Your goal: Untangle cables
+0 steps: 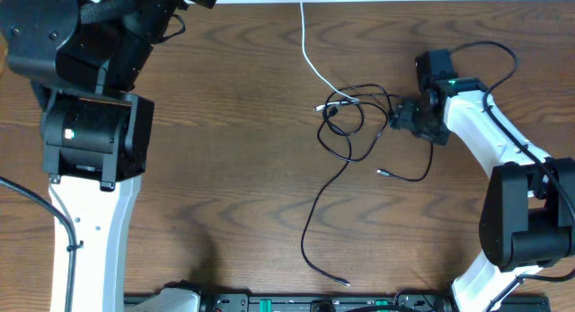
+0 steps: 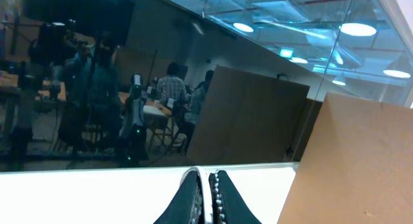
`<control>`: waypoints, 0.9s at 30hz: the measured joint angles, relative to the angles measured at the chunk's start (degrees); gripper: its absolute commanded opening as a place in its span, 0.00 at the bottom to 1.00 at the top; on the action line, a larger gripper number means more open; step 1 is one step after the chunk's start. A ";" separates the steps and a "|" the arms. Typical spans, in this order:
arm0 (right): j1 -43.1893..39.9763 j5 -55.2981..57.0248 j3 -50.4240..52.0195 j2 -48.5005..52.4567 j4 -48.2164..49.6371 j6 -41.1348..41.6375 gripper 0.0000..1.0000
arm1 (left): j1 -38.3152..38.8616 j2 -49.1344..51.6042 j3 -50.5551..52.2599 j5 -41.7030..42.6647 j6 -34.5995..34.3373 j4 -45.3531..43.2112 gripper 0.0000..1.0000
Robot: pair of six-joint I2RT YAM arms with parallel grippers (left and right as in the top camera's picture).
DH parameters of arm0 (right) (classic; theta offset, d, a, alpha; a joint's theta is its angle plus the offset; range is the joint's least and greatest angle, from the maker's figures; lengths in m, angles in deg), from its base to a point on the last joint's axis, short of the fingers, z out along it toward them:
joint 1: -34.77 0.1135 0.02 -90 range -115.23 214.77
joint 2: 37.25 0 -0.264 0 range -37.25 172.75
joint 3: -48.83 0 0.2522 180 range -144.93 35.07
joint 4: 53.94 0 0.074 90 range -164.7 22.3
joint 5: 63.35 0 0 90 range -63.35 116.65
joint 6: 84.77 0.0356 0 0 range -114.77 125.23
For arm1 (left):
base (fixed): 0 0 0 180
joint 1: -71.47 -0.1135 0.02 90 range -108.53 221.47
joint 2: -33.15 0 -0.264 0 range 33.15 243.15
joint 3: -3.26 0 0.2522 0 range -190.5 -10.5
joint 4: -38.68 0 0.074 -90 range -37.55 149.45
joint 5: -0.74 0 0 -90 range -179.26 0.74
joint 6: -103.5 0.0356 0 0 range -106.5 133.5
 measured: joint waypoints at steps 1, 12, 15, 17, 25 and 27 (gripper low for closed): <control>-0.02 -2.47 -0.24 0.00 1.16 -1.57 0.78 | 0.00 0.00 0.00 -0.26 -0.50 0.00 0.08; -0.55 -27.96 -3.26 -3.19 10.82 -24.09 0.73 | 0.00 -0.07 0.00 -0.79 -2.49 3.23 0.08; 1.75 -31.65 -3.28 -1.70 14.03 -28.85 0.71 | 0.00 -0.09 0.00 -0.79 -3.08 3.39 0.07; 3.96 -33.20 -3.26 -0.09 16.11 -30.93 0.68 | 0.00 -0.09 0.00 -0.79 -3.41 3.58 0.07; 7.58 -35.34 -3.26 4.52 18.05 -33.62 0.66 | 0.00 -0.11 0.00 -0.79 -3.98 6.69 0.07; 7.34 -35.47 -3.26 4.52 18.14 -33.88 0.72 | 0.00 -0.11 0.00 -0.79 -3.98 6.69 0.07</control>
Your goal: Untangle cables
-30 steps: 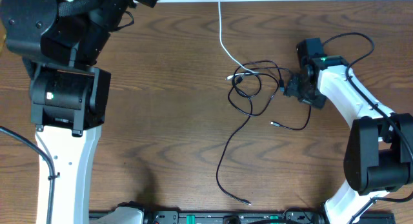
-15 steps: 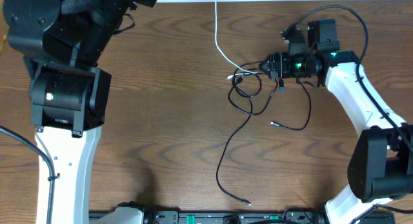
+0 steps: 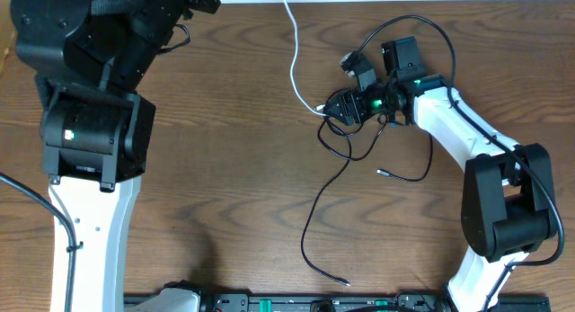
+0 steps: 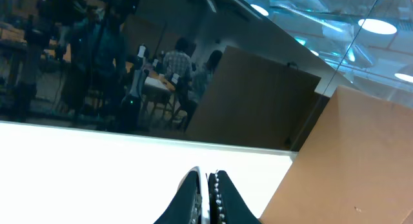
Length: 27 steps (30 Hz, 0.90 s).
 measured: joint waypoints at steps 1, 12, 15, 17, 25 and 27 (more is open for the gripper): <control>-0.17 -0.11 0.00 0.00 -0.02 -0.15 0.74 | 0.00 0.00 0.00 0.00 0.00 -0.02 0.08; -4.48 -7.39 -0.09 -1.92 -3.23 -4.11 0.89 | 0.00 0.00 0.00 0.00 -0.02 -2.29 0.07; -3.63 -7.67 -0.33 -2.05 -5.11 -7.65 0.88 | 0.00 0.00 0.00 0.00 0.00 -2.38 0.07; -2.16 -6.67 -0.33 -2.05 -5.92 -9.40 0.85 | 0.00 0.00 0.00 0.00 -0.02 -2.43 0.08; 2.12 -0.61 -0.33 -2.03 -4.46 -12.63 0.38 | 0.00 0.00 0.00 0.00 -0.02 -1.97 0.08; 2.08 2.16 -0.33 -2.03 -2.91 -11.76 0.20 | 0.00 0.00 0.00 0.02 -0.02 -1.11 0.07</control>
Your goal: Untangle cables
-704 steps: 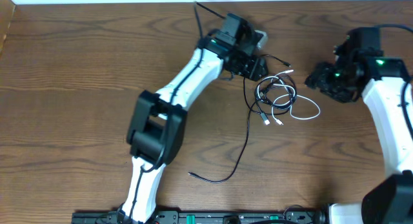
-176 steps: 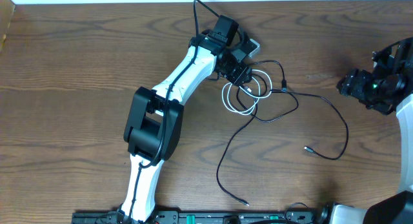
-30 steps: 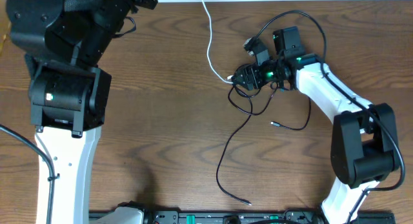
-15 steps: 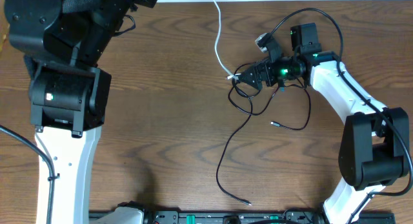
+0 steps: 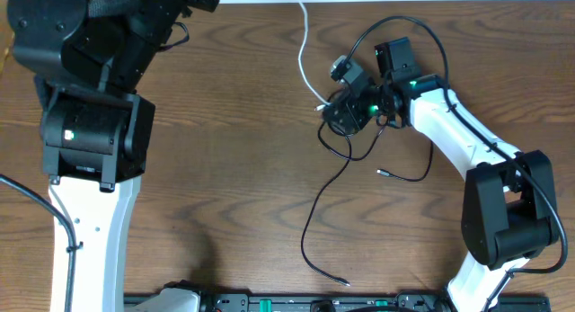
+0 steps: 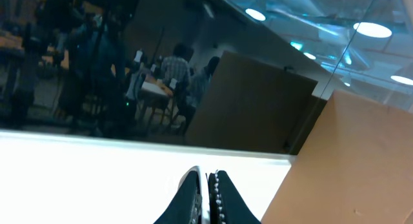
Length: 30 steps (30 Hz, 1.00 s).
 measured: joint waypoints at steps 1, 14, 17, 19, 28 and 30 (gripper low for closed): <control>-0.04 1.31 -0.02 0.00 0.42 0.92 0.12 | 0.00 0.00 0.00 -0.02 0.00 0.90 0.07; -3.26 13.14 -3.30 -15.30 -0.83 18.49 0.01 | 0.00 0.57 0.00 -0.04 0.09 22.69 0.08; -4.74 15.89 -4.42 -22.80 -1.53 25.40 0.01 | 0.00 1.73 0.00 -0.04 0.74 26.64 0.08; -5.60 17.00 -4.92 -26.56 -2.86 30.40 0.01 | 0.00 2.84 0.00 -0.04 1.22 29.24 0.08; -5.88 25.22 -5.11 -26.91 -21.75 44.04 0.01 | 0.00 8.13 0.00 -0.02 1.81 39.54 0.08; -5.81 26.56 -5.07 -24.26 -24.94 44.92 0.01 | 0.02 9.46 0.02 -0.02 1.84 40.79 0.08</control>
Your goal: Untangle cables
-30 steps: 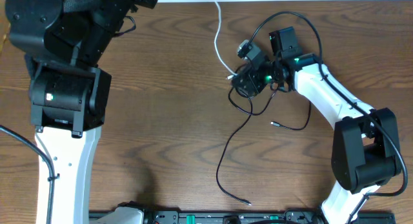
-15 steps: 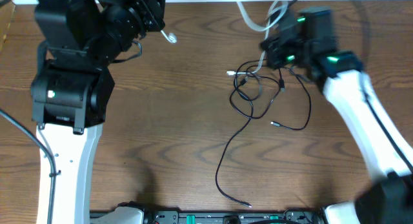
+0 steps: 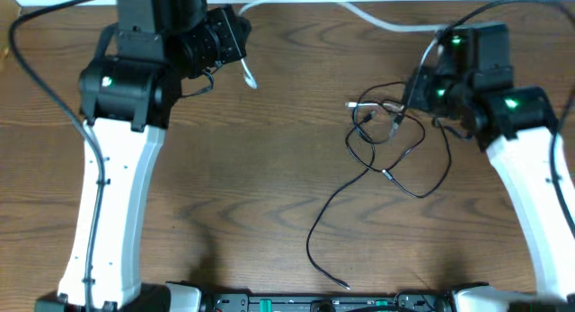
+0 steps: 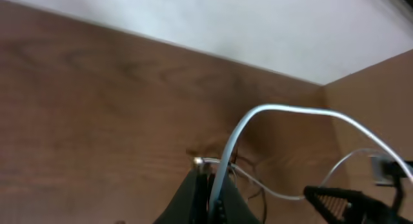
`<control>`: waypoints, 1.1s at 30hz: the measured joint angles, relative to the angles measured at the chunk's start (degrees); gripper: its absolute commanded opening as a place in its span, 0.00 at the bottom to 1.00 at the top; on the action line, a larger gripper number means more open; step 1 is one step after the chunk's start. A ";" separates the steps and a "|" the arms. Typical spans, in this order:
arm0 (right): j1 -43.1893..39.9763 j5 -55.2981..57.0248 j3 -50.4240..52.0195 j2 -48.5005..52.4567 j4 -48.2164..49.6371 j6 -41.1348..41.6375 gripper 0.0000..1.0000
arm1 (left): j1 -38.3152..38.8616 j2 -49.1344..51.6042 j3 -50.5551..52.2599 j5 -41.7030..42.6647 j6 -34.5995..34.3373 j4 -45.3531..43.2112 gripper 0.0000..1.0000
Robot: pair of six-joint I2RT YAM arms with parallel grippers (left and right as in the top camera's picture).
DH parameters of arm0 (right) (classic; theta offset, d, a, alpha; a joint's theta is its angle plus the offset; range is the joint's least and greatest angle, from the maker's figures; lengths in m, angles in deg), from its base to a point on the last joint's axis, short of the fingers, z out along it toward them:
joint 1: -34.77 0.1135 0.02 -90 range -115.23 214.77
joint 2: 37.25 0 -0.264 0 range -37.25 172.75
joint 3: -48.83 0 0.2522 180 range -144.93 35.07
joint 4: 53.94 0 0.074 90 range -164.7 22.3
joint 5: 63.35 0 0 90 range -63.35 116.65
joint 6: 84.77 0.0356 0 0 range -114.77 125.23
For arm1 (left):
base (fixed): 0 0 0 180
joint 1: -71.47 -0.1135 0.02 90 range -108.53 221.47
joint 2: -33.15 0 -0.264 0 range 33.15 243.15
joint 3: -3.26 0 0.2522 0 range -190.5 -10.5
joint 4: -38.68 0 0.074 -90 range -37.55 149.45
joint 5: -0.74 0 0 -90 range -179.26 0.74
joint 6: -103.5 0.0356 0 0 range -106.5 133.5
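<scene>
The black cable lies in a loose tangle on the wooden table, right of centre. Its long tail ends at a plug near the front edge. A strand rises from the tangle to my right gripper, which hangs above it and looks shut on that strand. The white cable runs along the far edge. My left gripper is shut on it near its loose end. In the left wrist view the white cable arcs up from my left gripper toward the right gripper's dark finger.
The brown wooden table ends in a white strip at the far edge. A black equipment rail lines the front edge. The left arm's white link crosses the left side. A tan panel stands beyond the table's far right.
My left arm was at the far left with its jaws out past the table's far edge. Now it is over the table, shut on the white cable. My right gripper and the tangle have shifted right.
At first my right gripper was just right of the tangle, and the white cable ran from the far edge down into it. It was then at the tangle for two moments. Now the white cable lies along the far edge, apart from the black tangle.
</scene>
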 measured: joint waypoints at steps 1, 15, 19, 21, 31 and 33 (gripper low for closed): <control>0.04 0.42 0.07 1.57 -0.92 0.20 0.01 | 0.09 0.76 0.00 0.00 0.00 0.42 0.11; 0.00 -3.26 0.70 8.39 4.44 -4.26 0.01 | 6.91 14.93 -0.02 0.04 5.79 -0.11 0.68; -0.24 -3.39 0.70 8.39 3.08 -4.50 0.01 | 7.48 18.08 0.00 0.28 6.03 -0.33 0.69; -0.50 -2.89 0.70 8.39 2.45 -4.50 0.01 | 7.67 19.56 -0.02 1.57 6.16 -0.28 0.68; -3.80 -1.36 0.70 8.39 0.72 -4.39 0.05 | 14.91 26.38 0.00 6.73 5.46 1.36 0.34; -3.98 -1.22 0.70 8.39 0.61 -4.42 0.07 | 16.48 28.20 0.00 6.60 4.33 2.32 0.34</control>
